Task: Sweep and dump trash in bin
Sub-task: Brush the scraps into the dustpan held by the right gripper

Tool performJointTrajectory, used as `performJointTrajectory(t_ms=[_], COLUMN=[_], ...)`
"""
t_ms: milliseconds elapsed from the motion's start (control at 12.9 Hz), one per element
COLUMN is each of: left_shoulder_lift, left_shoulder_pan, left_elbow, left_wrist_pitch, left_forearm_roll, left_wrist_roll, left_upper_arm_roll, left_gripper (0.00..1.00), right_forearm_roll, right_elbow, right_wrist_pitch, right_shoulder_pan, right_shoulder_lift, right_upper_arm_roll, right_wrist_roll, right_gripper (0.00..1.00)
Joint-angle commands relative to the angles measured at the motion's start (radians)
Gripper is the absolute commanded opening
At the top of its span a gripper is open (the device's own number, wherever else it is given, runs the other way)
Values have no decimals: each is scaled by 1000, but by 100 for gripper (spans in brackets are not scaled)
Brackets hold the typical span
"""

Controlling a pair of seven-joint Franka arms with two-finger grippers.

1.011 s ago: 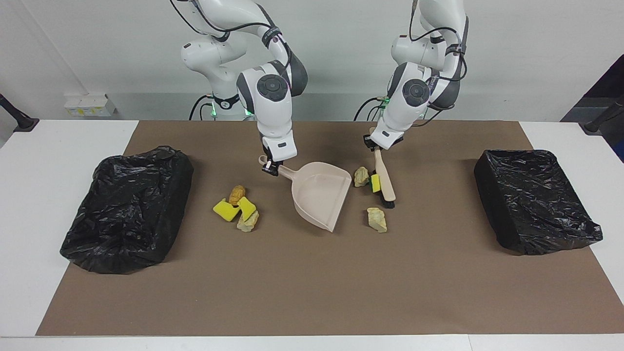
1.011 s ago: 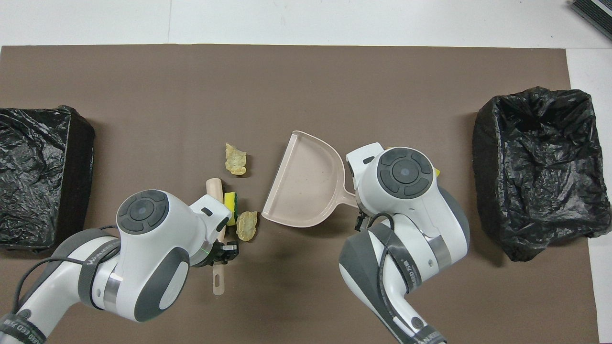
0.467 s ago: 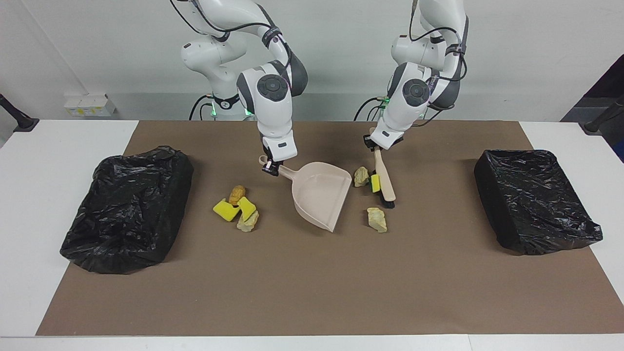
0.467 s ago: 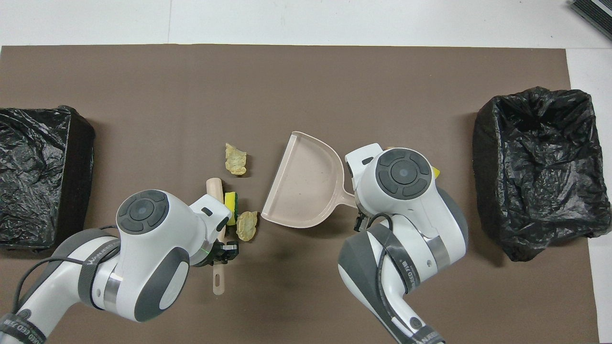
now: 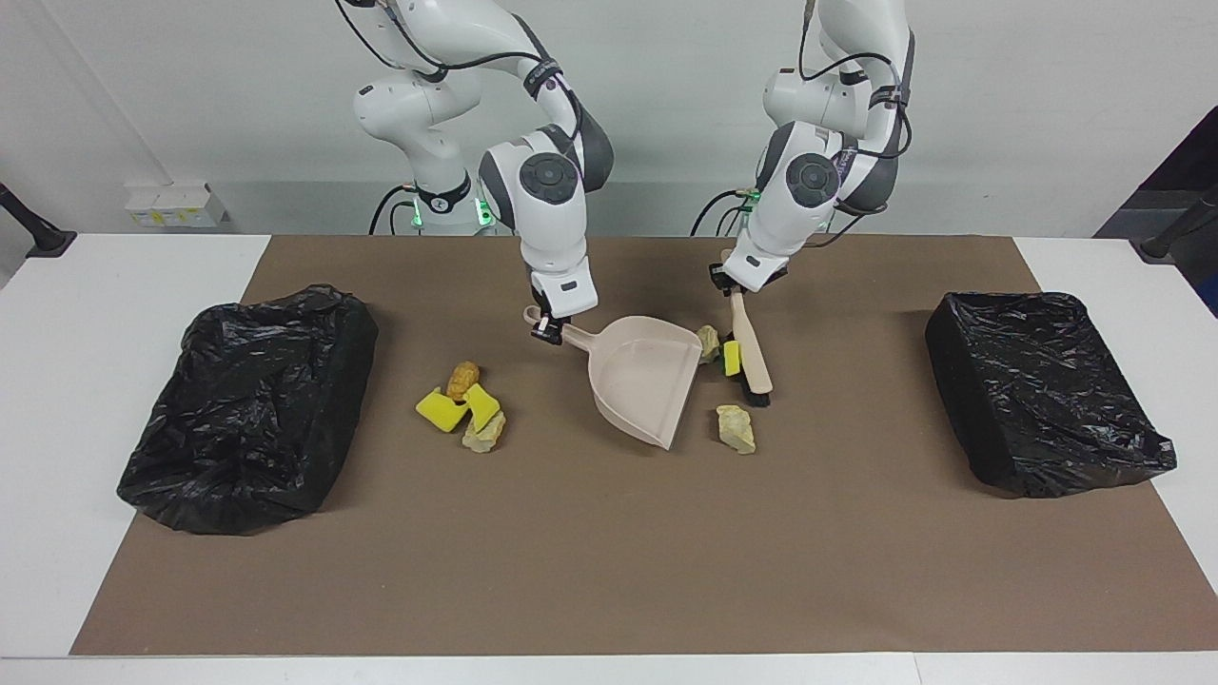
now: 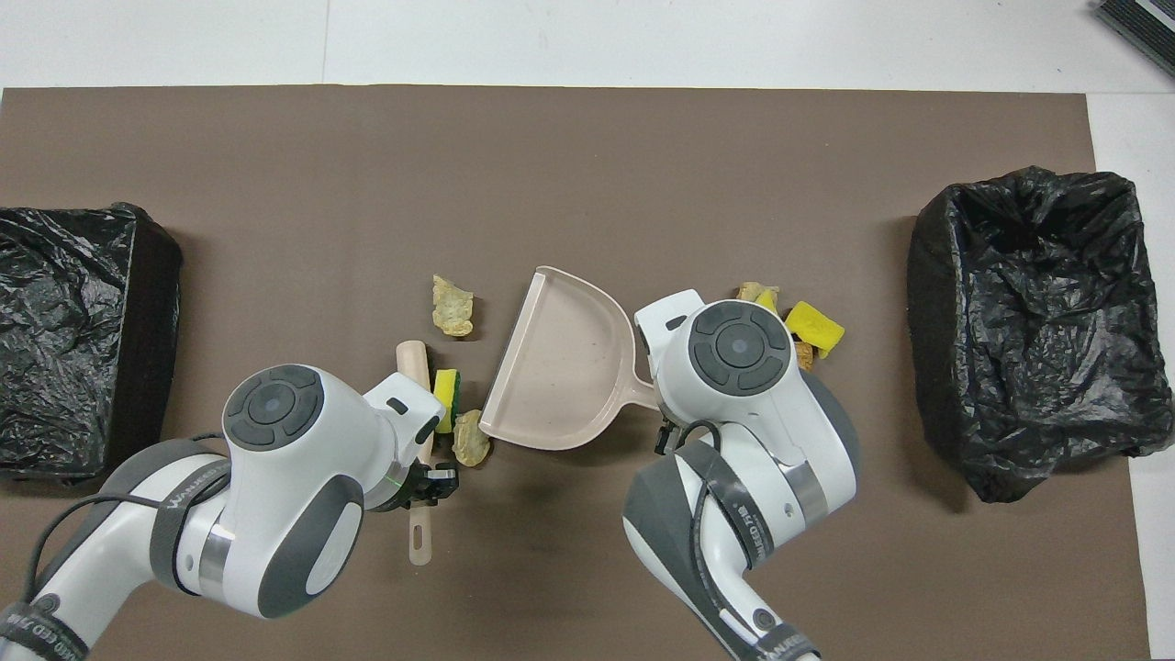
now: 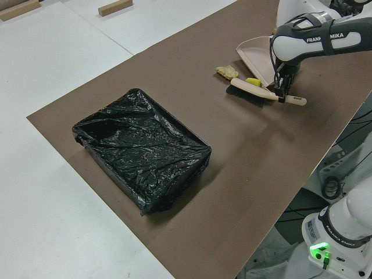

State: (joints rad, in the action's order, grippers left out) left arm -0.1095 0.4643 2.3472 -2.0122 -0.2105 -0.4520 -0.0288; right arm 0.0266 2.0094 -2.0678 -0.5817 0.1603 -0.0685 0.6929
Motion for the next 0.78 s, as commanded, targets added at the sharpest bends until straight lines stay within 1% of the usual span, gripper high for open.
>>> performJointTrajectory(t_ms=[0, 78, 233, 467, 622, 700], left_shoulder_lift=[-13, -13, -13, -13, -12, -13], left_shoulder_pan=[17, 17, 19, 26, 65, 101], left_elbow=[11, 11, 11, 11, 1, 0], left_wrist_pitch=[-17, -17, -19, -19, -28, -31], left_forearm_roll=[-15, -15, -15, -16, -49, -67], left_wrist_roll=[7, 7, 7, 7, 7, 7], left_upper_arm_roll=[10, 10, 10, 9, 9, 9], left_gripper=[0, 0, 0, 0, 0, 0], right_forearm_roll=[3, -8, -101, -108, -108, -108], right_elbow=[25, 26, 25, 25, 22, 22], right_wrist_pitch=[59, 93, 110, 78, 80, 80], right_shoulder_pan=[19, 22, 22, -6, -6, -6], right_shoulder_lift=[-19, -21, -24, -2, -2, -2], right_upper_arm_roll=[3, 1, 3, 3, 3, 4], right_wrist_roll=[74, 76, 88, 65, 63, 56], right_gripper=[0, 0, 0, 0, 0, 0])
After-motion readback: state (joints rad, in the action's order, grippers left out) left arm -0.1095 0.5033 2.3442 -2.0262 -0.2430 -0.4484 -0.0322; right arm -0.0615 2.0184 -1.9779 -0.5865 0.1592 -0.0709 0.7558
